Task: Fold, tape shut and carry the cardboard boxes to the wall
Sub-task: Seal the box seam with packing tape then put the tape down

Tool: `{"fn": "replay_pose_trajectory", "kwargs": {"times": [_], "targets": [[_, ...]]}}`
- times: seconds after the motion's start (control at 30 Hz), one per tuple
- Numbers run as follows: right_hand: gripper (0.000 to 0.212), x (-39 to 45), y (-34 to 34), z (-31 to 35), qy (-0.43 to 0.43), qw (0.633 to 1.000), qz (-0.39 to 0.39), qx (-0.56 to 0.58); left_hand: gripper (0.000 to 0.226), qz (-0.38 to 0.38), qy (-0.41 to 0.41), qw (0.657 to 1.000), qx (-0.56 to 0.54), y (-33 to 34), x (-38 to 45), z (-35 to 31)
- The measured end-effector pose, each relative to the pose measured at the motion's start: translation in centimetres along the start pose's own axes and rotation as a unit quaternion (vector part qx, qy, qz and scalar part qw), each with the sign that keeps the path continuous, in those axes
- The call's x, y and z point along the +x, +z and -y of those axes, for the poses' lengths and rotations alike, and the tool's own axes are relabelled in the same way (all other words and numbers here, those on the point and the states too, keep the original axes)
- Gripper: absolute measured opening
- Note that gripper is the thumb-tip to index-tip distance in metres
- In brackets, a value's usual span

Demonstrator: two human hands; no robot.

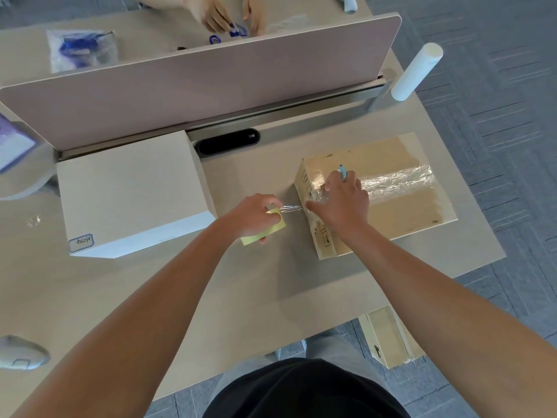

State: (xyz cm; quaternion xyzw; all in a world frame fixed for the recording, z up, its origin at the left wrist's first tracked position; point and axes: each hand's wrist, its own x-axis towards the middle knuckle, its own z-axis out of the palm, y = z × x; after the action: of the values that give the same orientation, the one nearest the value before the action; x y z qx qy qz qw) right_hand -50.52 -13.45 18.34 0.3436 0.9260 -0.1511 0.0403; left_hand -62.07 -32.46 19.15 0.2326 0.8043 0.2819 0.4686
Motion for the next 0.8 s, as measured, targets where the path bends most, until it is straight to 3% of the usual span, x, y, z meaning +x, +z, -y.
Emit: {"fn": "replay_pose_trajectory", "kwargs": {"times": [0.4,0.57,0.8], "targets": [[0.052,0.5,1.4,0.4,0.016,0.998,-0.014,-0.056,0.037,-0.006,-0.015,1.000,0.005,1.7,0.4,-2.0],[0.046,0.6,1.9,0.7,0.019,0.996,-0.023,-0.085,0.024,-0.026,-0.046,0.998,0.021,0.7,-0.7,-2.1],[0.048,1.0,3.2,1.4,0.033,0.988,-0.033,-0.149,0.024,-0.067,-0.073,0.994,-0.038,-0.1,-2.8,0.5]]}}
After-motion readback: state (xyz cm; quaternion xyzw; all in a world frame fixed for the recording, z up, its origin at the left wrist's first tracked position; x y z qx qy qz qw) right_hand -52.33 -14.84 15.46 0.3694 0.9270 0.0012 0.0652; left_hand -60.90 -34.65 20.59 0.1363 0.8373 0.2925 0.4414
